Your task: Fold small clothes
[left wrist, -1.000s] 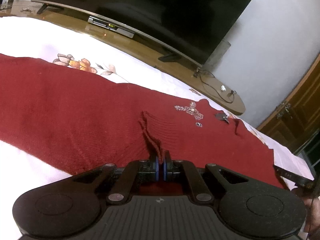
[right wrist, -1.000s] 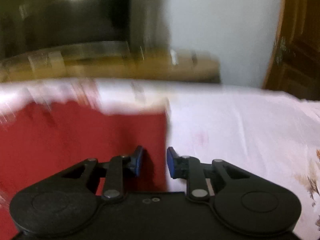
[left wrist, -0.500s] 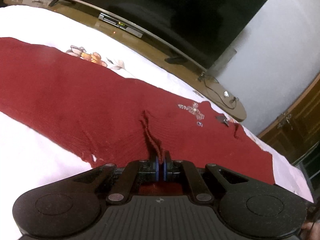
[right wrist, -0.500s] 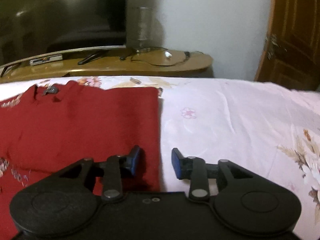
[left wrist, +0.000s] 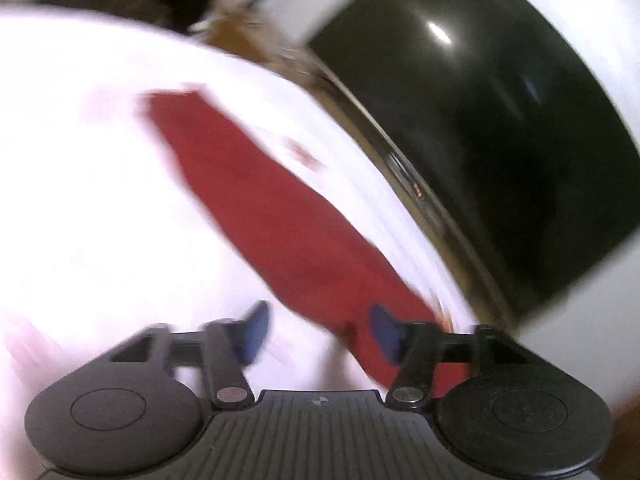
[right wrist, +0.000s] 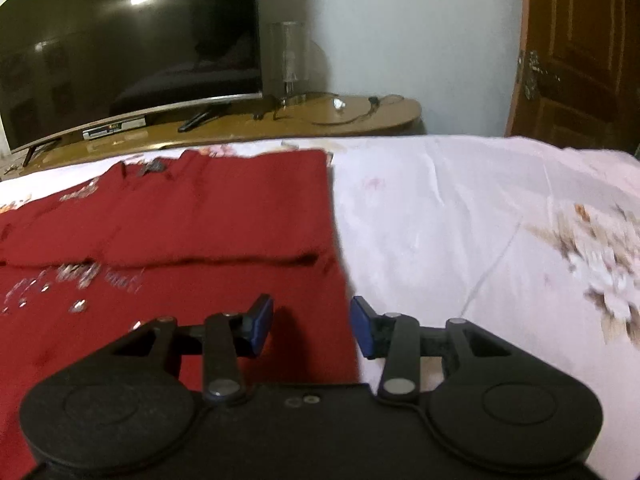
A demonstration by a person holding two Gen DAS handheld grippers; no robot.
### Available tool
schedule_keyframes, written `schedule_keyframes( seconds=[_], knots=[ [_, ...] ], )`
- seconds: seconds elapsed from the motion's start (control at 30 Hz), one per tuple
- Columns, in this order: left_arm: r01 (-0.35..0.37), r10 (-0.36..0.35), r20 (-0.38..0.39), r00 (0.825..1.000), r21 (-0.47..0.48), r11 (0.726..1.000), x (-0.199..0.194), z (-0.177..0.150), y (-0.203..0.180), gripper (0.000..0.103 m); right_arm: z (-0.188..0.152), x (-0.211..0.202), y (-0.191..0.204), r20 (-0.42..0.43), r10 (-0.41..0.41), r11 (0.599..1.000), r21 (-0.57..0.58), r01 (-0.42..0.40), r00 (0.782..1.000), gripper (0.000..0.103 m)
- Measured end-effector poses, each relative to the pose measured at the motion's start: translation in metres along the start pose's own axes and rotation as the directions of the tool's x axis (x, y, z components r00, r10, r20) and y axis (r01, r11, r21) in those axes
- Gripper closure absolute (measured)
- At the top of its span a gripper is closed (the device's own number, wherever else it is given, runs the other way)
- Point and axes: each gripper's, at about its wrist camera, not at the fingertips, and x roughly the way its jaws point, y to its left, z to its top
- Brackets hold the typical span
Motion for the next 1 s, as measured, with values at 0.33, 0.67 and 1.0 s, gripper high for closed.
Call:
schedule_keyframes(
  seconds=[0.33, 0.67, 1.0],
  knots=[
    [0.063, -0.066, -0.006, 0.998, -0.216, 0.974, 0.027, 0.042, 0.051, 0.095, 0.008, -0.026, 0.046, 0.023, 0.024, 0.998, 0.06, -0.025, 0.999, 0.061],
    [0.158, -0.157, 0.02, 0.987, -0.155, 0.975, 0.018, 0.051, 0.045, 0.052, 0.006, -0.027, 0.072, 0.005, 0.006, 0.998, 0.056, -0.006, 1.0, 0.061],
    [0.071, -0.069, 0.019, 0.997, -0.118, 0.991, 0.039, 0.068, 0.032, 0.077, 0.004, -0.029, 0.091, -0.001, 0.009, 1.0, 0.021, -0.009, 1.0, 0.061]
  ],
)
